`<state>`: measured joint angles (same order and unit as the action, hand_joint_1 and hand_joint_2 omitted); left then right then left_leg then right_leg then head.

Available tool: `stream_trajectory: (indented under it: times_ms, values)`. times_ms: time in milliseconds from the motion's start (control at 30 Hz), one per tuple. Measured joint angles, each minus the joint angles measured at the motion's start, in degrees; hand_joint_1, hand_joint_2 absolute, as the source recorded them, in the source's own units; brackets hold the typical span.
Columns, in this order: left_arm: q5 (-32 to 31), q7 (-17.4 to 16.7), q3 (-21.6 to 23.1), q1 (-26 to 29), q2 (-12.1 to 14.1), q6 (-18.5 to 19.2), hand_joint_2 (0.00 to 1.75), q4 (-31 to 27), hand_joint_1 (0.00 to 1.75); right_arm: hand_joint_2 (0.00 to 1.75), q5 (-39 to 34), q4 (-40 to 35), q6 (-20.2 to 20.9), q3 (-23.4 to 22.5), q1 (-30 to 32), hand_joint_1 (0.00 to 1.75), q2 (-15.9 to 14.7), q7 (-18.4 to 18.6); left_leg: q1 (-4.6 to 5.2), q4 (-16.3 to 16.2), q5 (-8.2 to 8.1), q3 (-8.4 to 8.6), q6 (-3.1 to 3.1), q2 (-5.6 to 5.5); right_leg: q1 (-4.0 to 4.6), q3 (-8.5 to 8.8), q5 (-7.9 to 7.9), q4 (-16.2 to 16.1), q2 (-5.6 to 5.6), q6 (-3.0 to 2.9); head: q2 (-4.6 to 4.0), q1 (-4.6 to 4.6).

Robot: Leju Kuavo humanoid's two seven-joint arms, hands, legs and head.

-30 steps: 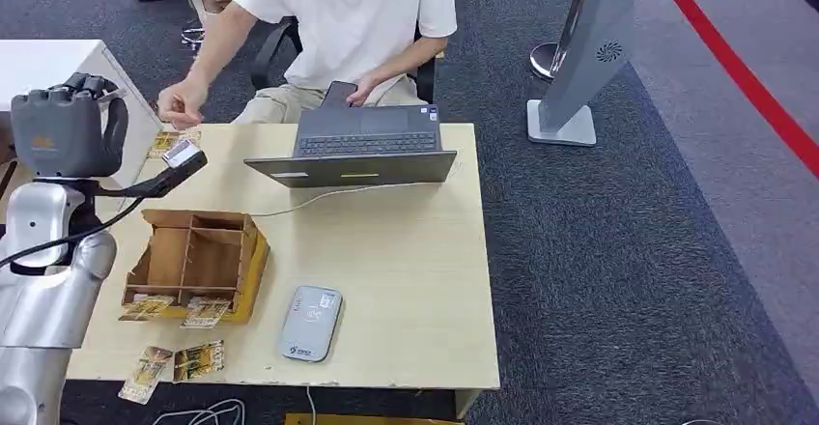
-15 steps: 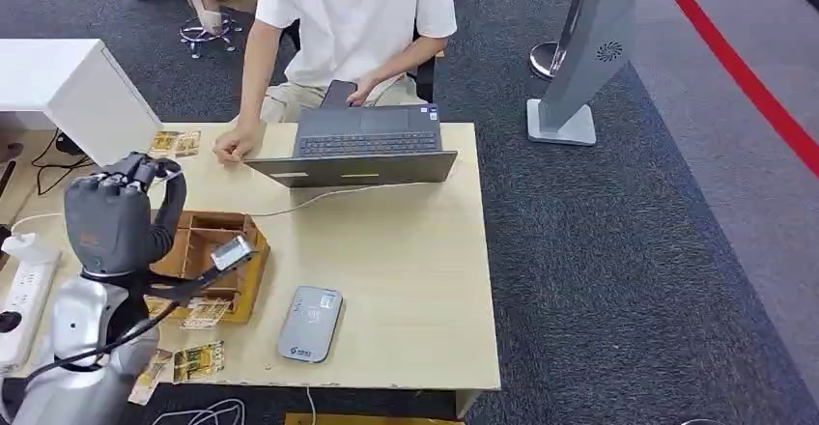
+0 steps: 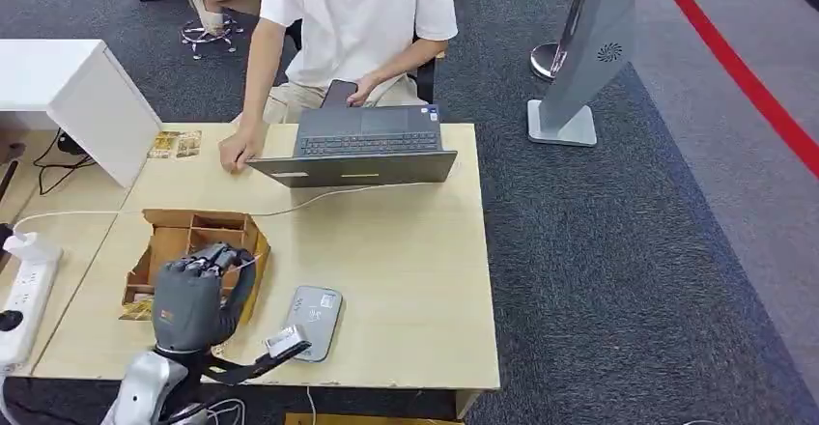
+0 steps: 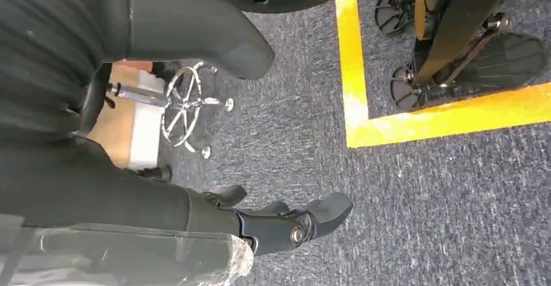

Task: Pass the card to the sensor for recognition and then transmit it.

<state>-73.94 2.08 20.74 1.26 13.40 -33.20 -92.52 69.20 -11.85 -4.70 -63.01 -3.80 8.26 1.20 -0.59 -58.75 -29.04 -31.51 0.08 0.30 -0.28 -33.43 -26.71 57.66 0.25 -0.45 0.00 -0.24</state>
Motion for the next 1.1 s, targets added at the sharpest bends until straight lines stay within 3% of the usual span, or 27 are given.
stream_trajectory:
  times_ms: [367,1100]
  values:
    - [-0.79,-0.13,3.17,-0.14,-2.62,2.1,1.75,9.54,1.75,1.75,0.83,0.0,0.13,0.0,0.0,0.0,0.15,0.22,0.0,0.0,0.0,0.0,0.0,0.0,0.0,0.0,0.0,0.0,0.0,0.0,0.0,0.02]
    - [-0.81,-2.1,4.61,-0.27,-4.19,4.24,1.75,18.3,1.75,1.75,1.68,0.0,0.2,0.0,-0.03,0.0,0.31,0.17,0.0,0.0,0.01,-0.01,0.01,0.0,0.0,0.0,0.0,0.0,-0.01,0.0,0.0,0.02]
